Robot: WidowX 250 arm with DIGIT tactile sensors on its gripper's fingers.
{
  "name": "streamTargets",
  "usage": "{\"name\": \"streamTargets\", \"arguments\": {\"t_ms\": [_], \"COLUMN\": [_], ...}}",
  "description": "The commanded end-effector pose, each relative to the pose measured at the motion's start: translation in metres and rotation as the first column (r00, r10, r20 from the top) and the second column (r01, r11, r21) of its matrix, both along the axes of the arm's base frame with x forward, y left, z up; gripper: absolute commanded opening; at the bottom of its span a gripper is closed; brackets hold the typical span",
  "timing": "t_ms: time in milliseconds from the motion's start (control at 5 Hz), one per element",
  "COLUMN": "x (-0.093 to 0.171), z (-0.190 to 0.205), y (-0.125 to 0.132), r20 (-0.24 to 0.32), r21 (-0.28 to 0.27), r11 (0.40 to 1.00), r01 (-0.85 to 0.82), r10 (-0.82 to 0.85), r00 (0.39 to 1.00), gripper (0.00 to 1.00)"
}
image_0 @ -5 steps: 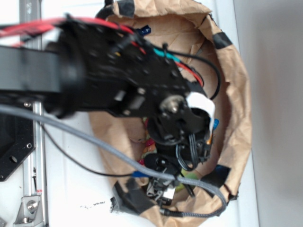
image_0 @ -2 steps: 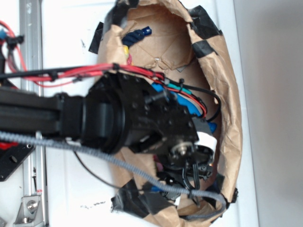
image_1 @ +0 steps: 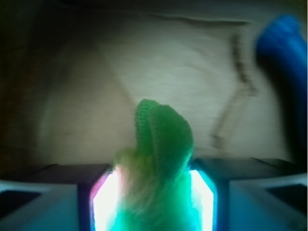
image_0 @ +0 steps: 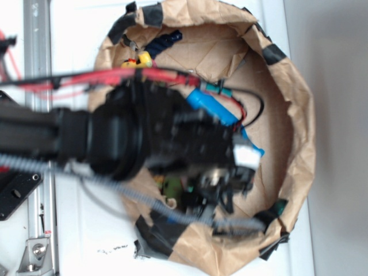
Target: Grab the green animal.
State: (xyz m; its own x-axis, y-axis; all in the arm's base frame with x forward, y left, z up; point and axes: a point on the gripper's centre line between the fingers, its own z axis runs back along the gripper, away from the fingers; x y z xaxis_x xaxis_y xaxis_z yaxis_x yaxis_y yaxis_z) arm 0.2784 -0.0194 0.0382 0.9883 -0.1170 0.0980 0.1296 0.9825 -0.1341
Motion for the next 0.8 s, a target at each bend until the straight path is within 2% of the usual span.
{"name": "streamTargets", "arguments": {"t_ms": [0,200,400,600], "x": [0.012,0.004,-0.009,-0.016], "z": [0.116,0.150,0.159,0.157], "y": [0.074,0.071,0.066,0.064], "r20": [0.214,0.252,0.244,0.248], "r21": [0.060,0.158,0.195,0.201], "r11": [0.961,0.936,0.919,0.898], "r01": [-0.269,-0.315,-0.342,-0.390], "r10": [0.250,0.270,0.293,0.339], "r00": [0.944,0.929,0.925,0.908], "gripper": [0.00,0.00,0.00,0.00]}}
